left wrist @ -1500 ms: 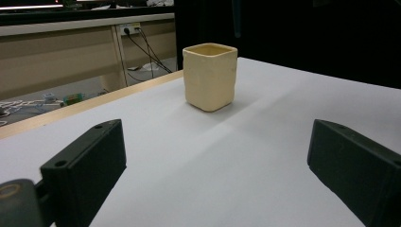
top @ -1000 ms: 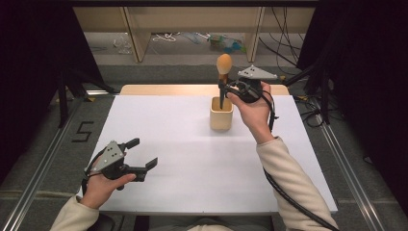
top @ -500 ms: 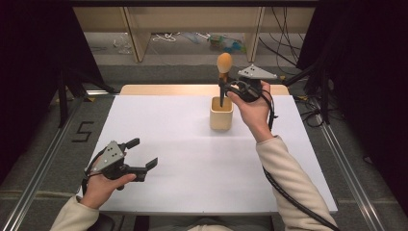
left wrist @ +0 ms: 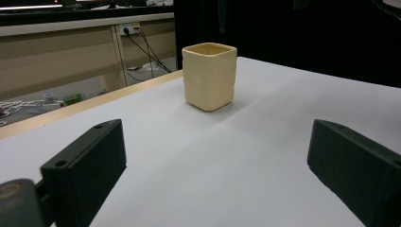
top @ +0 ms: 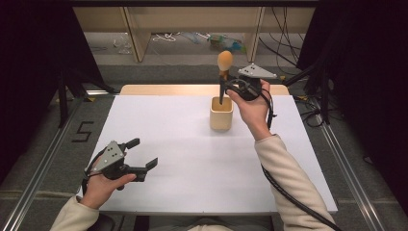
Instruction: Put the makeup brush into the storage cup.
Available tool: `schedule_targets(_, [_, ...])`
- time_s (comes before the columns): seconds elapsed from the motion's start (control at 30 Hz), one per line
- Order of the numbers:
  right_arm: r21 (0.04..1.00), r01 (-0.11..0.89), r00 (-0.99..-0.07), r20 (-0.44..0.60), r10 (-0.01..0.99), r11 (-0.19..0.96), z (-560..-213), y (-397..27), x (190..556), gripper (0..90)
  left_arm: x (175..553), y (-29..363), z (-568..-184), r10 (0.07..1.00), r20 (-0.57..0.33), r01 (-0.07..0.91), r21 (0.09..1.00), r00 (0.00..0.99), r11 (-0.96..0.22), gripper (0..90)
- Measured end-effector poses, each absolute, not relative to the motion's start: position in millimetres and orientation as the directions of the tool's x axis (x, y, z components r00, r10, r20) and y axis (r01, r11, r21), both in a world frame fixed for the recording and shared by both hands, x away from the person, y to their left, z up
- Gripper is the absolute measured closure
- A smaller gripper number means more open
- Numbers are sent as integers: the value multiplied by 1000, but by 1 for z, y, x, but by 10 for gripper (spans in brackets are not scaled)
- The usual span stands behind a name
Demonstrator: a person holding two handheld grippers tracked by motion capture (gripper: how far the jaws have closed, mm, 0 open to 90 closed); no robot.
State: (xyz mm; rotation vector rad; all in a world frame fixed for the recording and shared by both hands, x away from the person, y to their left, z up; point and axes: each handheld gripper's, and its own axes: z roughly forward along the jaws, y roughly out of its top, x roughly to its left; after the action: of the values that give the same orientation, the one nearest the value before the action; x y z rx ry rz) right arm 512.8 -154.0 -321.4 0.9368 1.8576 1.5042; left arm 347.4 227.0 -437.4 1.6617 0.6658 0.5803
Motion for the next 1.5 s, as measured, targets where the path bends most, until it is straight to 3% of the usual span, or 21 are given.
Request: schedule_targets(1.5, [983, 151, -555, -4, 832, 105, -332, -156, 529, 669, 348, 228, -437, 702, 25, 109, 983, 712, -145, 51])
